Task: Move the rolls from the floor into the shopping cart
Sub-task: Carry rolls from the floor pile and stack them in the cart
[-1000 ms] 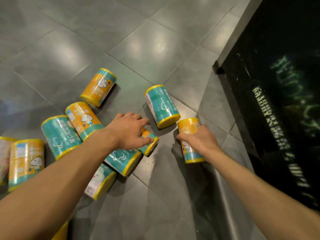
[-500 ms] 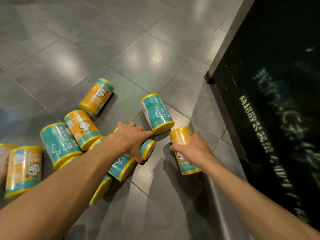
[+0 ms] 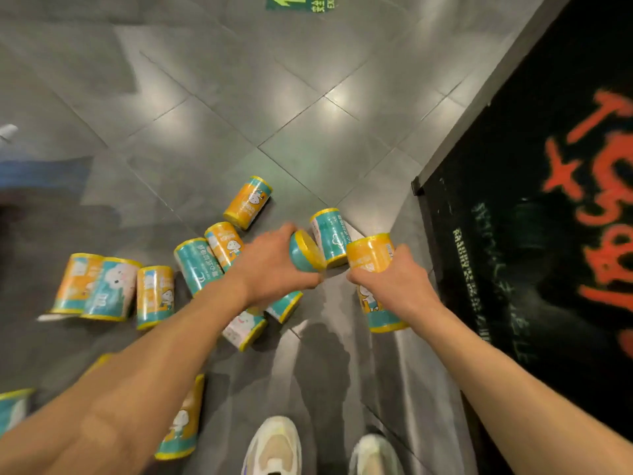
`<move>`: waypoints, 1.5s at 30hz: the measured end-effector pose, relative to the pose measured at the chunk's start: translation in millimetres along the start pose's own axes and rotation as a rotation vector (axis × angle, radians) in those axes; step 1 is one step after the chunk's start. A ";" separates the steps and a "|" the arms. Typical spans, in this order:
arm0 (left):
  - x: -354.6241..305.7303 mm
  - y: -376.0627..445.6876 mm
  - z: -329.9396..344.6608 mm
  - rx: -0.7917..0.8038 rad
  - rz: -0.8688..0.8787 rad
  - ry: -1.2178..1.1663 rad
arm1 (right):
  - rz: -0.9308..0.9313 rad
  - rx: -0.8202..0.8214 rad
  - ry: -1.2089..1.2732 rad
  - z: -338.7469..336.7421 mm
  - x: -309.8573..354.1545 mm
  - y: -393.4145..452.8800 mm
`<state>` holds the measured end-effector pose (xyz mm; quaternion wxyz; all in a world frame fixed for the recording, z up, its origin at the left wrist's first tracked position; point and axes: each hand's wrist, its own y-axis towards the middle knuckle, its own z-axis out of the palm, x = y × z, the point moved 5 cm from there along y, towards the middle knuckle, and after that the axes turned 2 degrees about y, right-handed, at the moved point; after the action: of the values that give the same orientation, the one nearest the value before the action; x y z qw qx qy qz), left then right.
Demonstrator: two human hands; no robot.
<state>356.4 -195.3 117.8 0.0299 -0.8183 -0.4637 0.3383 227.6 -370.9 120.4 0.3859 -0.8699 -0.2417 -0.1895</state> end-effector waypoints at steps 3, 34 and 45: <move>-20.4 -69.6 -80.1 -0.086 -0.310 -0.528 | -0.014 0.027 0.080 -50.4 63.3 -75.5; -236.4 -773.7 -588.7 -1.466 -0.473 -1.129 | -0.986 1.017 0.171 -234.1 512.2 -773.8; -239.6 -1067.9 -506.8 -1.890 -0.701 -0.986 | -1.147 1.479 0.008 -113.2 421.5 -1042.2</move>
<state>-219.7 358.9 1021.0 -0.6964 -0.1134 -0.7000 0.1101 -37.4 268.4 1013.6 0.6897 -0.1505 -0.6918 -0.1520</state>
